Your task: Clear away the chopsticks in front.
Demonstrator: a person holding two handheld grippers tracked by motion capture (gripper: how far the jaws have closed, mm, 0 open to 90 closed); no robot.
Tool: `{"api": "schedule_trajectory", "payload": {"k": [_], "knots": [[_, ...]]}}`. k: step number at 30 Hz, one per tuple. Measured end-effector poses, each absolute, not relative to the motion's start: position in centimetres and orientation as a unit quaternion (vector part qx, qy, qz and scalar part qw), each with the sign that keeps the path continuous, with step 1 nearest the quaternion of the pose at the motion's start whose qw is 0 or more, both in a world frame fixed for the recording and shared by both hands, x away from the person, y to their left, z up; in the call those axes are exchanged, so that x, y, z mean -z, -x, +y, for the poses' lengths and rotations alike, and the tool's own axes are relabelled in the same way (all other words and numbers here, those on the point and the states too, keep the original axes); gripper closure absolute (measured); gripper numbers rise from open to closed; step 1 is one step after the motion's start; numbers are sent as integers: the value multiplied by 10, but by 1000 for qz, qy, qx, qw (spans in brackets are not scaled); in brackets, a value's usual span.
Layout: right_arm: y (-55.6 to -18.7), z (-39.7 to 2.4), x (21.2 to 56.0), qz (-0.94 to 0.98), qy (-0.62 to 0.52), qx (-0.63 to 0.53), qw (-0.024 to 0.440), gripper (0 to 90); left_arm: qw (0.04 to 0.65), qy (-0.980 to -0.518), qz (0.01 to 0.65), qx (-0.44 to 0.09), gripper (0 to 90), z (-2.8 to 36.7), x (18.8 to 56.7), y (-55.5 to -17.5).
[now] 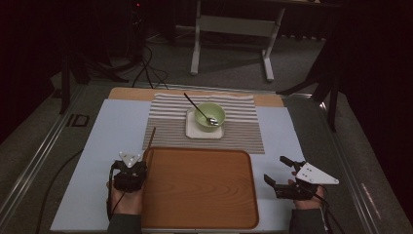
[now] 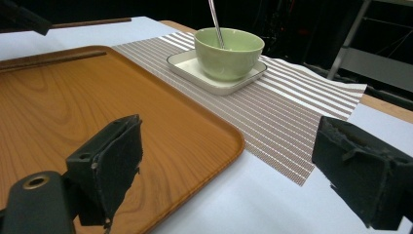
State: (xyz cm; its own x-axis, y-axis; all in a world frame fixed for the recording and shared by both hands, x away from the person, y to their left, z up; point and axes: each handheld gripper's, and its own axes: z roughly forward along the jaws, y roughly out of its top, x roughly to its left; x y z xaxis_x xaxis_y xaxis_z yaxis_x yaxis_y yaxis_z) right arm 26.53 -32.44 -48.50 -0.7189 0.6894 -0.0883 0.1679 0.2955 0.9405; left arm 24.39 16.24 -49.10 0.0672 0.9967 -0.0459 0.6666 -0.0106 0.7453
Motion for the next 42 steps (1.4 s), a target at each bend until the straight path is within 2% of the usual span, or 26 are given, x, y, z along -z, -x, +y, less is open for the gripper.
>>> {"api": "schedule_trajectory", "payload": {"k": [24,42], "knots": [[-266,-323,485,766,-279,-523,249,108,301,-666,635,-249,857,151,511,-203],[-267,-323,485,766,-278,-524,248,108,288,-669,642,-239,854,150,519,-200]]}}
